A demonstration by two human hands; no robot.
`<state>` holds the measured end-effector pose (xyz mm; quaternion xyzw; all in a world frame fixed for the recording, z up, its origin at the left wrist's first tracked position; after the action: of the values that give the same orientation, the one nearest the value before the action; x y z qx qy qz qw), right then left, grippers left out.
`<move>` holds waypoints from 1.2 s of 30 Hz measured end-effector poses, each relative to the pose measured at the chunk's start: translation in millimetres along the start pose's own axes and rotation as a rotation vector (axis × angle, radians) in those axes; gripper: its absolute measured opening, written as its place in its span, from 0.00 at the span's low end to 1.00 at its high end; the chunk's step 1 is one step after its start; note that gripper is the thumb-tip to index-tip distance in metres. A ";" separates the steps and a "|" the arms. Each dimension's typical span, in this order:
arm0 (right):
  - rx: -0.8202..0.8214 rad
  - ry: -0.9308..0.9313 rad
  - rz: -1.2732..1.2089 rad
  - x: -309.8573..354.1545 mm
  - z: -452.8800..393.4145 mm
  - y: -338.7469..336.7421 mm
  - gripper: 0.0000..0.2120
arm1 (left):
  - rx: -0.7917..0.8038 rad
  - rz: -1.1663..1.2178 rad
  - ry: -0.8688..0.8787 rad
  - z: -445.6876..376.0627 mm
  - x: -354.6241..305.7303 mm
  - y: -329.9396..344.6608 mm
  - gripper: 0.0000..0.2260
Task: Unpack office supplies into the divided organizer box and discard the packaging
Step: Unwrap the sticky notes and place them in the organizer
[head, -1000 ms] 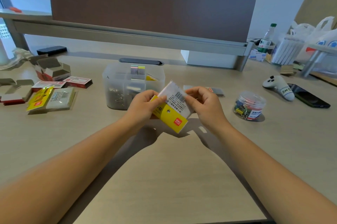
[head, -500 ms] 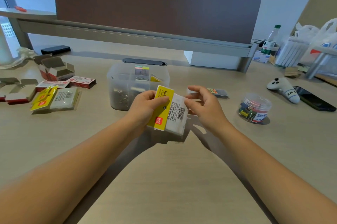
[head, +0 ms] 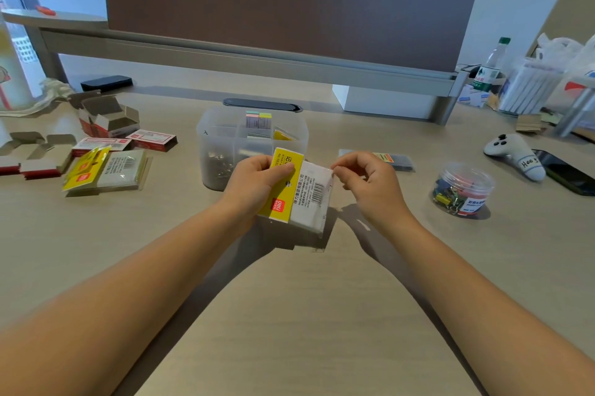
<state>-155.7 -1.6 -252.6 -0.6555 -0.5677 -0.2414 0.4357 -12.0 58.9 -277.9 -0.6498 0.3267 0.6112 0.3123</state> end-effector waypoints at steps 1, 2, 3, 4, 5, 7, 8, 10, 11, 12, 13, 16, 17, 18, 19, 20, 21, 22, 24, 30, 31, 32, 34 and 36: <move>0.001 0.048 -0.048 -2.3 0.2 -0.4 0.09 | -0.008 0.015 -0.009 -0.1 0.4 -1.1 0.06; 0.000 0.085 -0.093 -4.1 0.5 -0.9 0.11 | -0.014 0.033 -0.016 0.4 0.6 -2.0 0.06; 0.003 0.109 -0.122 -4.8 0.9 -0.9 0.12 | -0.019 0.049 -0.015 1.0 0.0 -2.6 0.05; 0.015 0.117 -0.131 -4.8 1.6 -0.4 0.12 | -0.027 0.057 -0.001 1.9 -1.0 -3.0 0.05; 0.036 0.116 -0.128 -3.7 2.4 1.2 0.12 | -0.038 0.049 0.027 2.4 -2.5 -3.3 0.05; 0.077 0.089 -0.108 -1.5 4.3 5.6 0.09 | -0.066 0.007 0.109 3.2 -6.1 -3.6 0.05; 0.091 0.073 -0.088 -0.7 5.3 7.7 0.08 | -0.079 -0.011 0.143 3.9 -7.5 -3.3 0.05; 0.095 0.046 -0.027 0.8 5.9 10.4 0.05 | -0.099 -0.037 0.174 4.9 -8.5 -2.9 0.04; 0.086 0.034 0.012 0.9 5.8 10.9 0.05 | -0.108 -0.046 0.179 5.0 -8.5 -3.0 0.03; 0.077 0.025 0.044 0.8 5.7 11.3 0.06 | -0.115 -0.055 0.182 5.0 -8.6 -3.4 0.02; 0.073 0.025 0.063 0.8 5.6 11.8 0.06 | -0.122 -0.062 0.181 5.0 -8.7 -4.1 0.02; 0.068 0.070 0.035 -0.3 5.1 12.4 0.06 | -0.135 -0.071 0.159 4.7 -8.3 -6.7 0.03; 0.069 0.086 0.015 -0.3 5.0 12.5 0.06 | -0.135 -0.068 0.150 4.7 -8.2 -7.3 0.03; 0.072 0.100 -0.006 -0.3 5.0 12.5 0.06 | -0.134 -0.066 0.144 4.7 -8.3 -7.6 0.03; 0.074 0.116 -0.027 -1.0 4.3 12.4 0.06 | -0.134 -0.061 0.138 4.4 -8.4 -7.9 0.03; 0.074 0.140 -0.052 -2.6 3.3 11.6 0.07 | -0.133 -0.056 0.136 4.2 -8.8 -8.3 0.03; 0.071 0.173 -0.079 -4.8 2.1 10.6 0.09 | -0.133 -0.053 0.132 3.7 -9.0 -8.8 0.04; 0.069 0.207 -0.105 -7.0 1.2 9.4 0.11 | -0.134 -0.049 0.124 3.0 -8.6 -9.6 0.04; 0.061 0.239 -0.133 -10.2 0.5 7.8 0.12 | -0.134 -0.030 0.093 1.6 -7.1 -11.0 0.05; 0.043 0.146 0.003 -10.2 3.0 6.8 0.09 | -0.080 0.052 0.039 0.4 -2.8 -9.5 0.06; 0.060 0.140 0.005 -8.0 3.7 7.3 0.06 | -0.079 0.063 0.034 -0.2 -2.1 -9.9 0.06; 0.076 0.145 -0.007 -6.2 4.4 7.8 0.06 | -0.078 0.078 0.027 -0.6 -1.6 -10.3 0.05; 0.120 0.176 -0.044 -5.6 6.6 10.3 0.09 | -0.068 0.102 0.019 -0.8 -1.2 -9.7 0.06; 0.166 0.222 -0.089 -5.3 8.3 13.3 0.09 | -0.051 0.113 0.020 0.0 -1.4 -8.2 0.07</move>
<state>-145.8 2.9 -265.0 -0.5607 -0.5624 -0.2837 0.5375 -5.4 63.8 -276.4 -0.6442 0.3502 0.6294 0.2575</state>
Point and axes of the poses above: each hand's wrist, its own z-axis away from the middle knuckle, its own y-axis out of the palm, x = y × z, the point moved 6 cm from there along -z, towards the middle knuckle, and after that the axes turned 14 degrees about -x, right-handed, at the moved point
